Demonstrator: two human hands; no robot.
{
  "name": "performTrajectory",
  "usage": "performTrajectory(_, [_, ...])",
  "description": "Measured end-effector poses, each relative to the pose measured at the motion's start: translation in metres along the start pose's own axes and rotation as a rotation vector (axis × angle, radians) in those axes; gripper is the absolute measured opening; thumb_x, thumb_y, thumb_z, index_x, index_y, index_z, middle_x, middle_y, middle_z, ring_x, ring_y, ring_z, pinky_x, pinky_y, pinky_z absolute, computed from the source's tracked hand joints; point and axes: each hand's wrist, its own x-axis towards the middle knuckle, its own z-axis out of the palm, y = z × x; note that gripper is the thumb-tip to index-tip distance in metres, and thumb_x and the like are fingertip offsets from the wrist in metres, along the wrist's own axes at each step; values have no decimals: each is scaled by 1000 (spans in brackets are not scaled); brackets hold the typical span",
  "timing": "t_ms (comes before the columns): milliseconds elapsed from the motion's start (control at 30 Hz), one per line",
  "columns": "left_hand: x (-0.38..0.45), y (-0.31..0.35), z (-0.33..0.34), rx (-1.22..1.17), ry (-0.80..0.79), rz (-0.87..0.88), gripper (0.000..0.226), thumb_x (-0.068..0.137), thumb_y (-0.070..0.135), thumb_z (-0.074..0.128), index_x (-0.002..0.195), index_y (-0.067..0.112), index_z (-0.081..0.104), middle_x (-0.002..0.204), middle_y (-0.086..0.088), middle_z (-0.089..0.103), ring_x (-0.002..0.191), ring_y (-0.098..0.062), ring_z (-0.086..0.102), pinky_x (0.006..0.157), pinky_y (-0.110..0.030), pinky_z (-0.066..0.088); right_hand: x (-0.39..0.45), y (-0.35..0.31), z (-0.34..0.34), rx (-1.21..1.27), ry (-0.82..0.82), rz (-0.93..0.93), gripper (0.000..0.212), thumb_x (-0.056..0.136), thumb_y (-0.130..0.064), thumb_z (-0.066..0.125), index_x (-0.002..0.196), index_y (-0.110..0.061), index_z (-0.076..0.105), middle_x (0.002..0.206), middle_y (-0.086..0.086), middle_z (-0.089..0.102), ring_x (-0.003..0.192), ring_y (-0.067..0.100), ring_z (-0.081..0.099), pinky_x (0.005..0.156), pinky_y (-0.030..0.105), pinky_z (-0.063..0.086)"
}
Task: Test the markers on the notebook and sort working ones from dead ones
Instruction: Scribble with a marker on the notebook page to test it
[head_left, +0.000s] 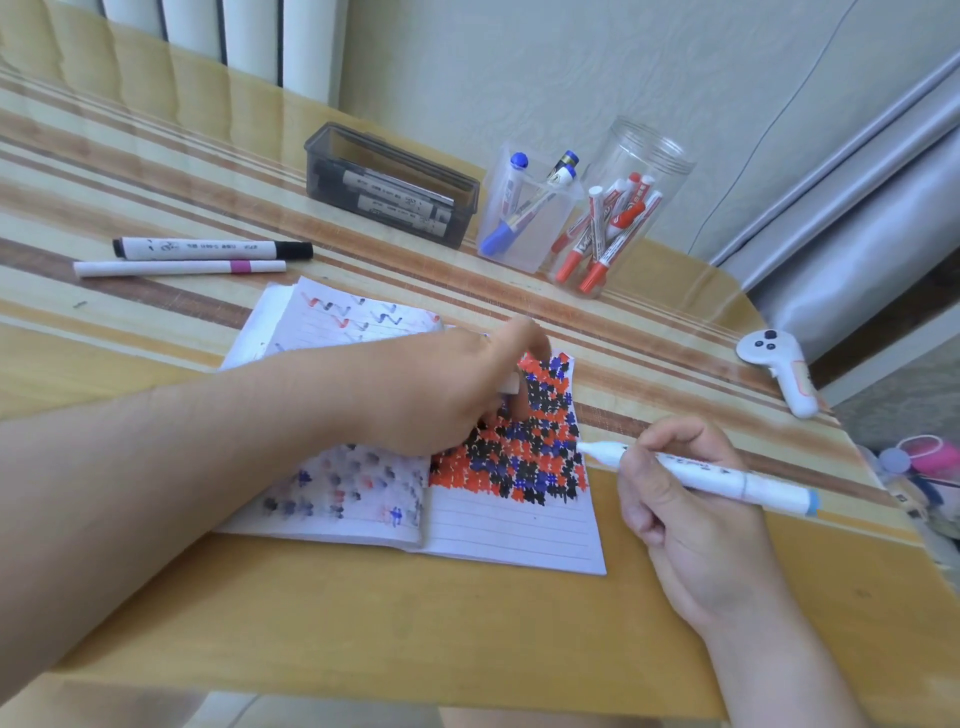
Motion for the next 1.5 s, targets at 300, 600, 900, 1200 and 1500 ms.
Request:
performTrajectory(300, [3, -1, -6, -3, -13, 0, 16, 97, 33, 68, 108, 34, 56, 103, 15, 71, 95, 0, 62, 87, -30, 51, 2, -7, -3, 216, -80, 97, 66, 58, -58, 79, 102, -9, 79, 84, 22, 70, 59, 24, 49, 49, 27, 39])
performTrajectory(600, [4, 0, -2, 68, -7, 46, 15, 98, 36, 67, 110, 36, 58, 86, 23, 59, 79, 9, 53, 67, -11, 36, 3, -4, -2, 136, -111, 120, 66, 64, -64, 74, 103, -11, 79, 85, 24, 71, 60, 21, 49, 51, 26, 40])
performTrajectory(900, [2, 3, -3, 39, 26, 70, 15, 97, 33, 69, 107, 34, 58, 79, 24, 59, 77, 14, 54, 61, -11, 35, 3, -3, -2, 123, -53, 105, 19, 82, -30, 57, 92, -18, 69, 81, 25, 69, 56, 22, 50, 49, 28, 39])
performTrajectory(1200, [-2, 8, -4, 126, 121, 148, 32, 90, 48, 73, 96, 29, 47, 61, 10, 53, 66, 2, 53, 53, -19, 31, -4, 4, 6, -207, 82, -51, 22, 83, -49, 79, 96, -31, 80, 73, 10, 72, 55, 15, 53, 50, 25, 43])
performTrajectory(1500, [1, 14, 4, 173, 150, 205, 47, 67, 75, 77, 89, 37, 59, 54, 12, 47, 55, 1, 49, 52, -15, 31, -11, 15, 16, -939, -83, -448, 15, 99, -42, 54, 111, -33, 57, 73, -12, 53, 57, 3, 44, 53, 11, 29])
